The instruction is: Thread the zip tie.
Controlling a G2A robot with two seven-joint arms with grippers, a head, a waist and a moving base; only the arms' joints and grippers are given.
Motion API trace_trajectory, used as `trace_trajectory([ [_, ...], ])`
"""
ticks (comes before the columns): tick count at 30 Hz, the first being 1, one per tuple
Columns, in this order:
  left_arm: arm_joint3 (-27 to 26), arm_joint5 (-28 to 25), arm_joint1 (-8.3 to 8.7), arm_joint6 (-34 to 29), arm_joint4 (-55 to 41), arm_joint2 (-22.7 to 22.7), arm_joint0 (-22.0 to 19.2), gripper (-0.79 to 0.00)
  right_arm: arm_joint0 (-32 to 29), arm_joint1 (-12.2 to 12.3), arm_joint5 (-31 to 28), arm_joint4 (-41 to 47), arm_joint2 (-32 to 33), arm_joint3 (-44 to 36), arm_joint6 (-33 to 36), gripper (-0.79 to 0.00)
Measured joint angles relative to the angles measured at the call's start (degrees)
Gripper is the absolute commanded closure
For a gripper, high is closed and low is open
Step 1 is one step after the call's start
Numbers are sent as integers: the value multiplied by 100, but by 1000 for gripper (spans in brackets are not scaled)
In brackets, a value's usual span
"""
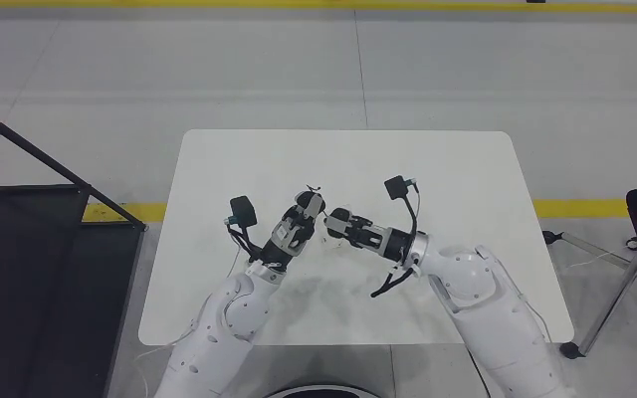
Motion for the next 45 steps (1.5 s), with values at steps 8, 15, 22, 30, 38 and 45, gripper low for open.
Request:
trace_trajectory([
  [8, 18, -6, -12, -11, 25, 4, -6, 0, -21, -5, 19, -126, -24, -33, -87, -52],
  [15, 22, -5, -21, -21, 27, -5, -7, 0, -25, -9, 31, -137, -23, -35, -98, 0],
  [22, 32, -37, -26, -40, 33, -18, -6, 0, -16, -12, 21, -123, -18, -19, -98, 0],
  [30, 35, -32, -35, -50, 10, -35, 4, 0, -19, -15, -17, -94, -3, -2, -106, 0],
  [38, 39, -77, -39, -71, 24, -49, 4, 0, -32, -17, -12, -96, 12, -4, -127, -99],
  [45, 51, -96, -46, -55, 38, -54, 2, 0, -33, -19, -2, -68, 19, -4, -118, -99],
])
